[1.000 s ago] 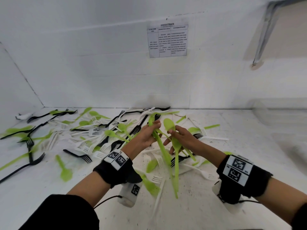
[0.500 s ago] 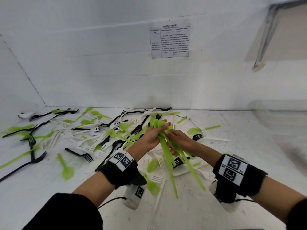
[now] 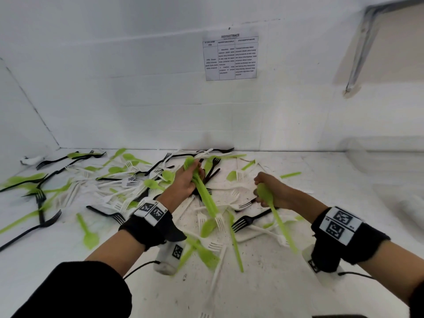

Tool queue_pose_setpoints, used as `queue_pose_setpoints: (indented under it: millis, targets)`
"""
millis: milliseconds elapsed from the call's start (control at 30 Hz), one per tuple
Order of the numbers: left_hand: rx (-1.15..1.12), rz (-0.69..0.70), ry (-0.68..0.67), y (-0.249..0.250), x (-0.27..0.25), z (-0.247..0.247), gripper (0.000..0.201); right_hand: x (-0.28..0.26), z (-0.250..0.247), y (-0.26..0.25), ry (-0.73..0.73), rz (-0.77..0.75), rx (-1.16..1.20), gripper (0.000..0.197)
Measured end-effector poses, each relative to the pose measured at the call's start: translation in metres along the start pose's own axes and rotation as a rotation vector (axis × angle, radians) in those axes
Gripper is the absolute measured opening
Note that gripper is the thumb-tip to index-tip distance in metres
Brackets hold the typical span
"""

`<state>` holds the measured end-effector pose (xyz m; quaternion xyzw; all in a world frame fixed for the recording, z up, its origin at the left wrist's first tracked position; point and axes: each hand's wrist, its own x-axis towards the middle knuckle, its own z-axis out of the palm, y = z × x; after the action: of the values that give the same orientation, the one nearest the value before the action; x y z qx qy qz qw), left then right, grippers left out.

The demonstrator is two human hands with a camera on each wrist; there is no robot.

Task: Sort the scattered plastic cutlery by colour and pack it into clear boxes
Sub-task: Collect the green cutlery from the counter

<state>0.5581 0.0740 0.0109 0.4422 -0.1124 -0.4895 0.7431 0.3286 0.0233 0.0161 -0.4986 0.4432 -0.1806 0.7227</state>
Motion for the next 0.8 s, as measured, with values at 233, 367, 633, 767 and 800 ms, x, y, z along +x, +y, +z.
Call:
queue_pose_setpoints:
  millis: [233, 367, 633, 767, 800]
  targets:
    - [0.291, -0.142, -0.273, -0.021, -0.026, 0.021, 0.023, -0.006, 0.02, -0.028, -0.024, -0.306, 0.07, 0.02]
    - [0.531, -0.104, -0.388, -0.03, -0.038, 0.031, 0.036, -0.007, 0.034, -0.03, -0.085, -0.521, -0.337, 0.019]
    - [0.415, -0.149, -0.479, -0.031, -0.045, 0.03, 0.054, 0.0, 0.041, -0.024, 0.18, -0.673, -0.566, 0.025]
    - [0.444, -0.146, -0.579, -0.034, -0.048, 0.031, 0.076, 0.005, 0.042, -0.017, 0.196, -0.734, -0.708, 0.037]
    - [0.441, -0.145, -0.59, -0.034, -0.046, 0.03, 0.084, 0.006, 0.042, -0.016, 0.185, -0.744, -0.754, 0.04]
